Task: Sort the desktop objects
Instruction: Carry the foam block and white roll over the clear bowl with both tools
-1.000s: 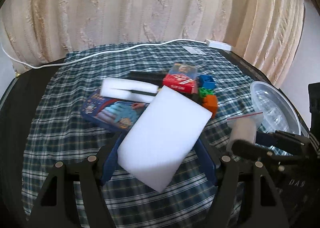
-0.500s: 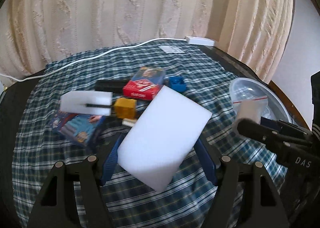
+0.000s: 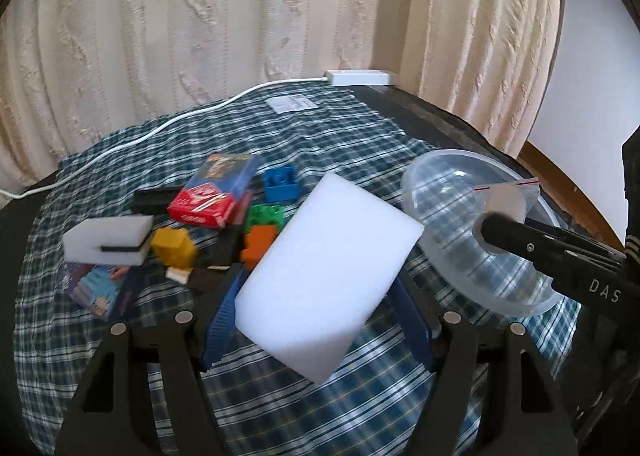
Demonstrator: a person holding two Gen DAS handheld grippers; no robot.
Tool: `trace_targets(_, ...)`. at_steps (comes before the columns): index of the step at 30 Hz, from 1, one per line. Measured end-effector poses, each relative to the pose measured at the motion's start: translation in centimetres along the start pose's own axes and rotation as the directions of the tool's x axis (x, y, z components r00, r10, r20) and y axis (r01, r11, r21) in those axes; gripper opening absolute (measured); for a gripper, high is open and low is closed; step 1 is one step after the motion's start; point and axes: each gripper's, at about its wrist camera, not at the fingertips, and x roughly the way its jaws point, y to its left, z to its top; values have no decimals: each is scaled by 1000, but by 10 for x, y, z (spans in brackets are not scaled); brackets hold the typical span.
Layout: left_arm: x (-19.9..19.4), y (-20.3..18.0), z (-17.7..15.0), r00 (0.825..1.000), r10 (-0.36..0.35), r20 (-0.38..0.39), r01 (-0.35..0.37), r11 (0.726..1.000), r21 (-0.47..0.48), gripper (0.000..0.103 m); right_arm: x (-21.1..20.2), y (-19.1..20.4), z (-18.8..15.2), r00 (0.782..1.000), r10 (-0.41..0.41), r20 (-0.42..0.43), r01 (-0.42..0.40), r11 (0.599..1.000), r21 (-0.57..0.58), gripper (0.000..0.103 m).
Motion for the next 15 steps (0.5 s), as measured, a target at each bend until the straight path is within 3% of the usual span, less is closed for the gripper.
trace_targets(15,21,-63,23,999,-42,7,41,994,98,74,-13,-48,0,993,-115,19,114,992,45,50)
